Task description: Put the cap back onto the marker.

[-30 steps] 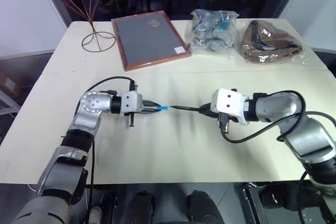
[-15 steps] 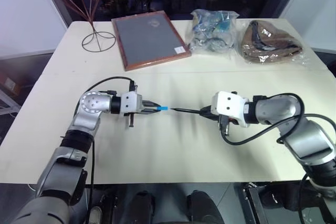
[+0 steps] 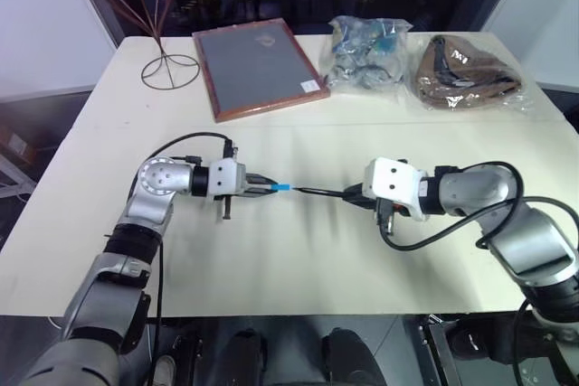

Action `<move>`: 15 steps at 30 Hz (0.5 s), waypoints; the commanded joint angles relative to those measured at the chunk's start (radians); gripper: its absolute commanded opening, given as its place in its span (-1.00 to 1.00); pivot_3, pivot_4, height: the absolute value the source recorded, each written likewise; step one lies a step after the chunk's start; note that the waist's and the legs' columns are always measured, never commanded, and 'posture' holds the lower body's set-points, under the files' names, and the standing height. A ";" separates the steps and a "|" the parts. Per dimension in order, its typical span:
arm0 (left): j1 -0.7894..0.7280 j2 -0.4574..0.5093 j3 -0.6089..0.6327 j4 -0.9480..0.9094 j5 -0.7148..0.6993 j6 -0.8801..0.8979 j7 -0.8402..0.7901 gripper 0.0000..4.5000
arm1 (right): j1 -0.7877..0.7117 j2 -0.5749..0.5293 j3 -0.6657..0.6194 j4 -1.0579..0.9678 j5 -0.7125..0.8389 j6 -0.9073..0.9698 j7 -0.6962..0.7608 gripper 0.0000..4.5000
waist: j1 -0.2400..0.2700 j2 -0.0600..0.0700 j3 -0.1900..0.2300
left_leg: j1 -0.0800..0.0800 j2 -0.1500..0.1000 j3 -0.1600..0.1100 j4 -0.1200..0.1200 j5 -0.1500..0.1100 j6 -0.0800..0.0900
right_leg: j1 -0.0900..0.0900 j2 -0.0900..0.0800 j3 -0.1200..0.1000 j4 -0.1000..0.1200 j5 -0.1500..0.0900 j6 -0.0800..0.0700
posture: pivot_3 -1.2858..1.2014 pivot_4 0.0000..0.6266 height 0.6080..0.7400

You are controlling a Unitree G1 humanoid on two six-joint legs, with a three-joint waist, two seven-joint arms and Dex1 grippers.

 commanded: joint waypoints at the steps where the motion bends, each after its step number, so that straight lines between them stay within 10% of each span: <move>1: 0.000 0.000 0.006 -0.017 -0.014 -0.017 0.003 -1.00 | -0.012 0.005 -0.007 -0.037 0.005 -0.005 -0.004 -0.97 | 0.000 0.000 0.000 | 0.000 0.000 0.000 0.000 0.000 0.000 | 0.000 0.000 0.000 0.000 0.000 0.000 | 0.03 -0.52 1.00; 15: 0.004 -0.006 0.000 -0.022 -0.014 -0.023 -0.001 -1.00 | -0.030 0.021 0.011 -0.041 0.004 -0.003 -0.004 -0.97 | 0.000 0.000 0.000 | 0.000 0.000 0.000 0.000 0.000 0.000 | 0.000 0.000 0.000 0.000 0.000 0.000 | 0.03 -0.52 1.00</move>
